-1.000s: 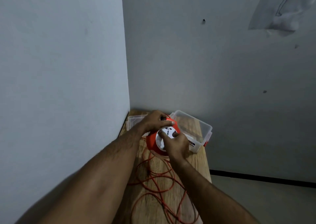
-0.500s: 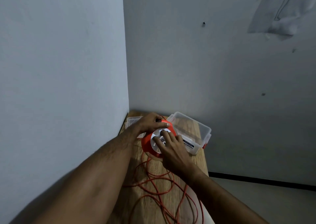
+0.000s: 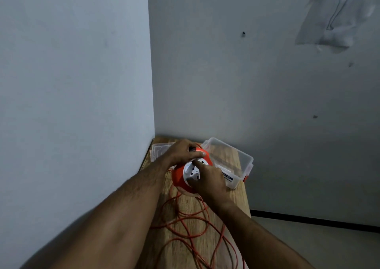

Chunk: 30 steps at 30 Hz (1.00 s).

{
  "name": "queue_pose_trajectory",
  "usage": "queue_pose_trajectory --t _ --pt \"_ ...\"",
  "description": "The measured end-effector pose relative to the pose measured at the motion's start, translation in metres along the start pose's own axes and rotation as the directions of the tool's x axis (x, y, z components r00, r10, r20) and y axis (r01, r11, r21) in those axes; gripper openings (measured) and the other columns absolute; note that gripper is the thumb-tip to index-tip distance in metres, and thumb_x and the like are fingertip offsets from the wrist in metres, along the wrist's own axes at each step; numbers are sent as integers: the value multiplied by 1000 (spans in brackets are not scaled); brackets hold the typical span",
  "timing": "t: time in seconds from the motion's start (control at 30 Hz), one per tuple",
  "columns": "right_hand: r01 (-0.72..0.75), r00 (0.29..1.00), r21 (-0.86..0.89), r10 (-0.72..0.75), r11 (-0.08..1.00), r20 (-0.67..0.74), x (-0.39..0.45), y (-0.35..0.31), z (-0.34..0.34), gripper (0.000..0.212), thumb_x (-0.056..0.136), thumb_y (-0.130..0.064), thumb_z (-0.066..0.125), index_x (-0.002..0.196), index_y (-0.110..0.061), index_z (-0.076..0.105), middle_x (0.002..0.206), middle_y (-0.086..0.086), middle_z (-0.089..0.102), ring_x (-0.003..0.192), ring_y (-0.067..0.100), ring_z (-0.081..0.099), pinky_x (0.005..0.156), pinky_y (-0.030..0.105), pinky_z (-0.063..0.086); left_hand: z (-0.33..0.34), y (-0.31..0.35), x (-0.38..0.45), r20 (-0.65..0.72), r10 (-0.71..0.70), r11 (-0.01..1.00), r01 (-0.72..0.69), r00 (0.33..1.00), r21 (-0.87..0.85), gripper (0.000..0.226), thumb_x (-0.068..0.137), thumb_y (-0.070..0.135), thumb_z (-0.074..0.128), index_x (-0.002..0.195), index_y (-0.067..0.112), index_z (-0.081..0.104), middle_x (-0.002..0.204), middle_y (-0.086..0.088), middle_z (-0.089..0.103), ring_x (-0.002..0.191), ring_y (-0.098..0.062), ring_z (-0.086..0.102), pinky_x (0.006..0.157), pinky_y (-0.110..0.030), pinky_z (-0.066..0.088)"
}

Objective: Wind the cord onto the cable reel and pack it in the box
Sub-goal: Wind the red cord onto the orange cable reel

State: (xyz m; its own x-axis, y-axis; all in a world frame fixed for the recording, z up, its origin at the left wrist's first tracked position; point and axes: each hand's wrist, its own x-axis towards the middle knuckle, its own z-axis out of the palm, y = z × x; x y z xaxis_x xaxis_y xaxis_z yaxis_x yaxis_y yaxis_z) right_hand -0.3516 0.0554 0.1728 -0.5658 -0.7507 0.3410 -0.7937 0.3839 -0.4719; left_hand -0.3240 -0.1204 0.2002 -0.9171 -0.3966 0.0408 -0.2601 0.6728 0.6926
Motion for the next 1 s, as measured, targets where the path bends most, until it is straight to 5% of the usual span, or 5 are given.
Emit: queue_pose_trajectory --t 0.23,0.5,0.7,0.8,1.0 --pt "-431 840 495 536 754 -85 5 -18 9 44 74 -41 87 107 -21 65 96 -14 63 82 0 60 63 10 40 1 0 4 -21 -20 999 21 1000 49 64 74 77 63 98 20 79 87 2 78 76 -15 73 78 -44 64" --pt "-475 381 848 814 -235 439 20 -27 15 72 78 -26 88 135 -16 46 124 16 57 109 41 66 82 54 62 6 6 0 -16 20 999 -19 1000 51 52 82 66 68 106 22 80 96 1 79 82 -14 72 81 -43 63" --pt "-95 942 188 150 977 -301 -1 -5 8 28 85 -19 76 109 -20 62 104 -1 69 90 12 66 71 18 51 -2 0 -1 -66 -9 999 5 998 -54 44 87 57 72 110 20 80 96 -1 80 82 -16 74 82 -45 64" --pt "193 972 -290 -224 938 -78 -7 3 8 56 80 -29 77 130 -21 53 126 9 59 110 25 61 87 39 56 -3 3 1 -50 -20 999 19 999 -39 47 89 55 71 118 18 76 108 -5 78 91 -21 72 86 -40 62" --pt "37 999 -199 -44 979 -30 -9 0 10 82 83 -45 71 151 -22 31 147 12 40 113 28 61 86 47 59 3 3 3 -33 10 999 -12 999 -53 54 84 62 70 109 15 79 99 -8 78 88 -24 73 84 -46 62"
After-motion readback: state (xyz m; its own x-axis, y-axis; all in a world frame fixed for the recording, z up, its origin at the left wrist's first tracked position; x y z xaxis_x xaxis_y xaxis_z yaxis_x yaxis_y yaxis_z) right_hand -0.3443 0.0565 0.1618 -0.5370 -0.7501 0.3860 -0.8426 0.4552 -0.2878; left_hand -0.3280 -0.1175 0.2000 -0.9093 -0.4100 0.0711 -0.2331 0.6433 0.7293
